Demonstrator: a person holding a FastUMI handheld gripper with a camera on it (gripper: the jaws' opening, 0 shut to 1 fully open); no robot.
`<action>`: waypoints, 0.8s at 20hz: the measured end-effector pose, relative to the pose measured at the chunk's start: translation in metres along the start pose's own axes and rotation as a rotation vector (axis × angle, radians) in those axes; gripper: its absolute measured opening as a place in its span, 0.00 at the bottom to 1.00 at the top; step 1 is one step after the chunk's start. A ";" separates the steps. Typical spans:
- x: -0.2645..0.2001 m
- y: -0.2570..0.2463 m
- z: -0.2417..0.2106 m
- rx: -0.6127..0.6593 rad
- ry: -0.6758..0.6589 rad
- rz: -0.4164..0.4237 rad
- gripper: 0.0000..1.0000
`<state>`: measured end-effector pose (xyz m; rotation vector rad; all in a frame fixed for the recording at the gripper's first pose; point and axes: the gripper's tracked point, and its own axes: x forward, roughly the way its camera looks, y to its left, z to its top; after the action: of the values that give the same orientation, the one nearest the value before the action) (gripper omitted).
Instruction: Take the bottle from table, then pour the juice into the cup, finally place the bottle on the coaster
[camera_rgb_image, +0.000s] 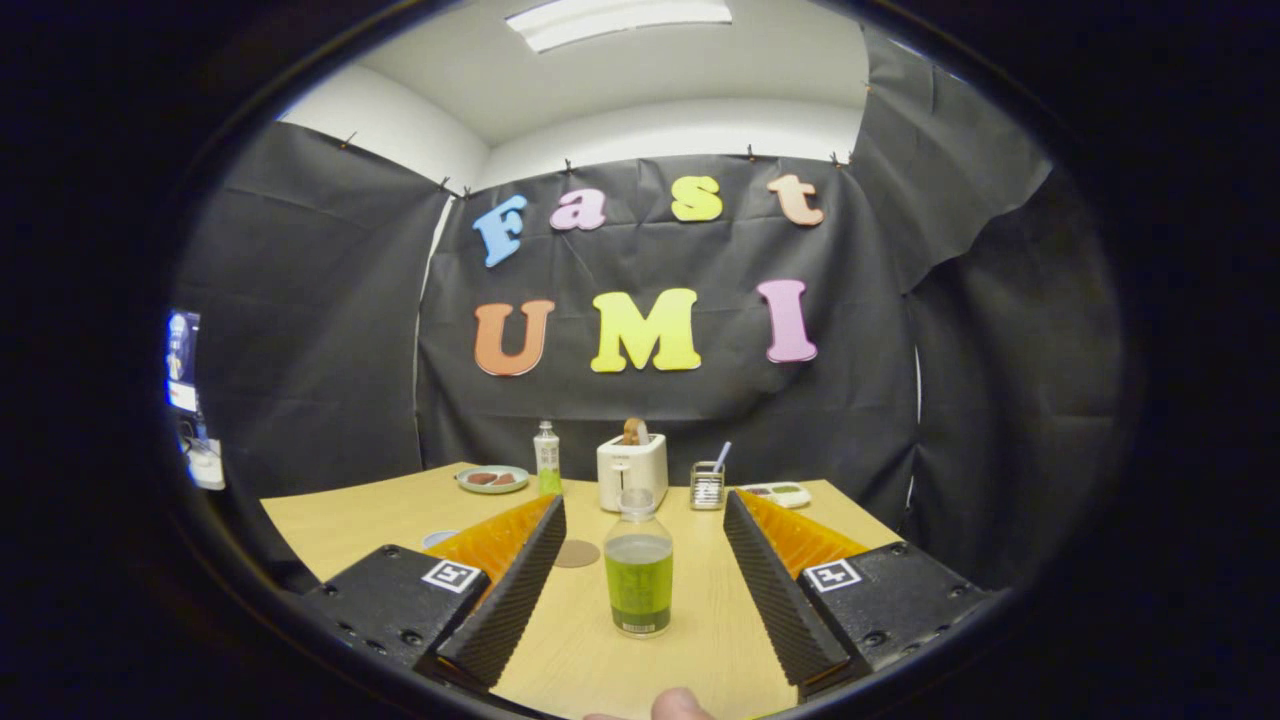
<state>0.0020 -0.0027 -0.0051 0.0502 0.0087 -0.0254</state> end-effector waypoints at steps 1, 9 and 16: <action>0.001 0.000 -0.001 0.002 0.001 -0.002 1.00; 0.001 0.000 -0.002 0.004 -0.003 -0.006 1.00; 0.003 0.003 -0.003 0.007 -0.005 0.000 1.00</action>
<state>0.0052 0.0000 -0.0081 0.0572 0.0036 -0.0259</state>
